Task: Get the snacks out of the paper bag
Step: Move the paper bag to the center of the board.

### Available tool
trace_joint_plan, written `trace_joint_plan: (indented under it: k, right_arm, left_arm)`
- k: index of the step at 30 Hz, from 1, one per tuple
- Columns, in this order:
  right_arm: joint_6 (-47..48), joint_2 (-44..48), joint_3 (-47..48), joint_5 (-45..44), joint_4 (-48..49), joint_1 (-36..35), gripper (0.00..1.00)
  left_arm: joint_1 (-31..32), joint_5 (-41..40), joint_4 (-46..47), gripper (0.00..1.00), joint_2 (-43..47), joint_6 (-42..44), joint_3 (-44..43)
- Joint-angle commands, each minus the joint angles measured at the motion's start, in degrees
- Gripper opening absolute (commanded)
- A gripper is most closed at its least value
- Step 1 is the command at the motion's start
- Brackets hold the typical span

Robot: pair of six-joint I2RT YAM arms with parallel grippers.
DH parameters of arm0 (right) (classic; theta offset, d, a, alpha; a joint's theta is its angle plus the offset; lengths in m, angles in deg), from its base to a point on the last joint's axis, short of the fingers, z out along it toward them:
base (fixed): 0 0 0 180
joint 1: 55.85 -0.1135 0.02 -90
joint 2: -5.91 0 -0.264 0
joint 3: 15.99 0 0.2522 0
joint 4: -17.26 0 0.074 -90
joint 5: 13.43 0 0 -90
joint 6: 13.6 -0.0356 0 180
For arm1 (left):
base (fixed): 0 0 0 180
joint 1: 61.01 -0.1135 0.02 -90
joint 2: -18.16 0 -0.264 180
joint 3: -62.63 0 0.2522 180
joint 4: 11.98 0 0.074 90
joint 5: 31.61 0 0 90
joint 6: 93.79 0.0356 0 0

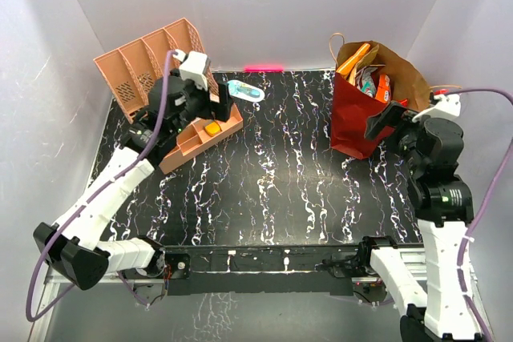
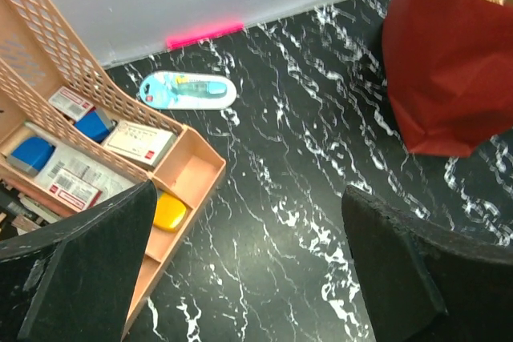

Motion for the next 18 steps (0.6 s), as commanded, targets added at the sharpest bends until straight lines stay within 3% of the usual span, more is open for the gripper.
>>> trace_joint_plan:
  k: [1, 8, 18]
  right_arm:
    - [-1.4, -3.8, -1.3, 6.5, 11.2, 0.6, 0.98]
    - [-2.7, -14.7, 1.2, 12.6, 23.5, 0.8, 0.98]
    - [-8.6, -36.6, 16.1, 14.2, 31.0, 0.9, 0.98]
  left_arm:
    - [4.4, -5.8, 5.7, 0.98, 2.3, 4.1, 4.6]
    - [10.8, -13.4, 11.0, 0.98, 5.1, 7.7, 10.8]
    - [13.8, -21.9, 19.6, 0.99, 12.0, 10.7, 17.1]
